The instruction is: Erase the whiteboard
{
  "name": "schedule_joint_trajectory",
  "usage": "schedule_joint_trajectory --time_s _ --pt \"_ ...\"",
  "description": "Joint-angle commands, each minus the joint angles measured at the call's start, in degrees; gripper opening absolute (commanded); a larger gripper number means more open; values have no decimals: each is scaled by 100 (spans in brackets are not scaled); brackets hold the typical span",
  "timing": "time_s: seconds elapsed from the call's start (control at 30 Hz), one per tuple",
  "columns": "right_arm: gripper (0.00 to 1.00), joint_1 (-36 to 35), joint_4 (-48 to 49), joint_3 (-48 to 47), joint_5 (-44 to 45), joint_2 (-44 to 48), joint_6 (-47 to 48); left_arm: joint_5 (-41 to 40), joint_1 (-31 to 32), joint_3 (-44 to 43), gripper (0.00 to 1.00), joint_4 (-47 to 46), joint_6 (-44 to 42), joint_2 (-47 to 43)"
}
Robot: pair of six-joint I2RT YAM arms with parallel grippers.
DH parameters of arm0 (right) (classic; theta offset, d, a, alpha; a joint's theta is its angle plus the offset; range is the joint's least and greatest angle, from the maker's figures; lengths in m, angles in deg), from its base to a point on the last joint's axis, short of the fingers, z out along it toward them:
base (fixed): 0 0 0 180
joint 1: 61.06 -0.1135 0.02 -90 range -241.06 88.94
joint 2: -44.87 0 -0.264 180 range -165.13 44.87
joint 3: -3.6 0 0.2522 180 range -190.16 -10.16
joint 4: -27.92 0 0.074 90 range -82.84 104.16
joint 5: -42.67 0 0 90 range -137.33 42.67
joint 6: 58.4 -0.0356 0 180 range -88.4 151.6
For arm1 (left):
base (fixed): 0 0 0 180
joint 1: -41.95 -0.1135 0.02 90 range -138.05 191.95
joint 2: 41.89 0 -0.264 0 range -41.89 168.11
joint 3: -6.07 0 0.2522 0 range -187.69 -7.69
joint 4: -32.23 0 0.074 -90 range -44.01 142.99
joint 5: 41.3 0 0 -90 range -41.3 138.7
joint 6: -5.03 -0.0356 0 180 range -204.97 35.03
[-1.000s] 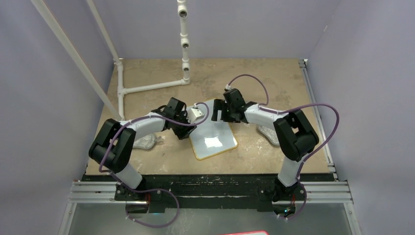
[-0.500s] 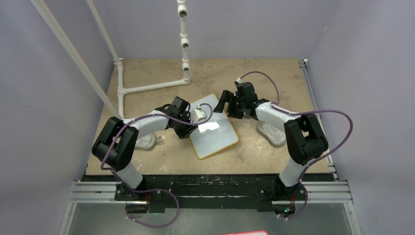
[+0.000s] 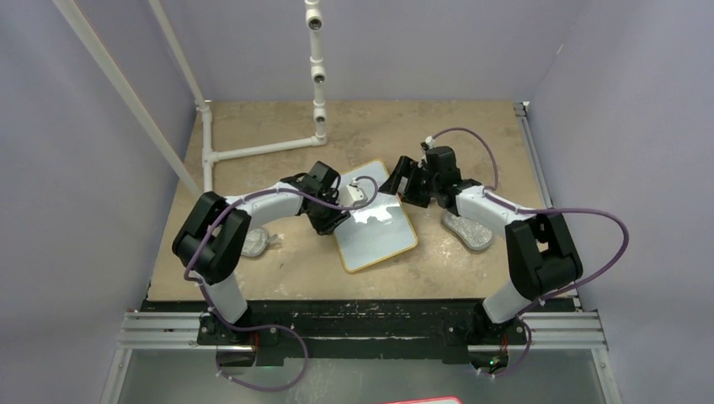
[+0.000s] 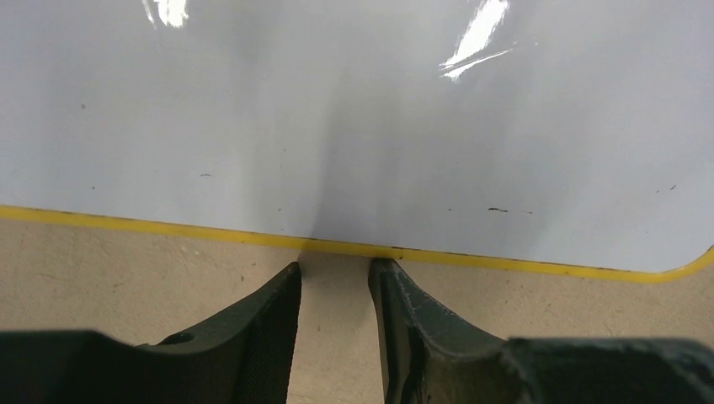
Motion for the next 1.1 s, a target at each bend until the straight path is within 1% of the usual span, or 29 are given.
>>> schedule_joint_trajectory --time_s 0.0,0.2,0.33,0.47,0.57,0.6,0.8,0.97,1.07 --pt "86 -28 -152 264 -741 235 -227 -4 256 -13 36 -787 66 814" --pt "86 236 -166 453 -746 368 -120 -100 321 -280 34 -762 83 1026" --pt "86 368 -260 442 -607 174 77 -341 325 -219 34 -743 -18 1043" --pt "90 374 -915 52 292 -220 617 -659 314 -108 33 -733 -153 972" --pt "90 381 -1071 5 805 -444 857 -763 319 -9 33 -740 -205 934" --pt "90 375 -1061 43 845 -487 896 -786 315 5 33 -735 -214 942" --pt "87 378 -655 460 653 -669 899 -794 318 89 31 -763 -208 959" --pt "79 390 -167 681 -283 -382 772 -748 321 98 31 -757 -175 972" --pt "70 411 -90 633 -728 -32 675 -618 314 86 30 -752 -118 1001"
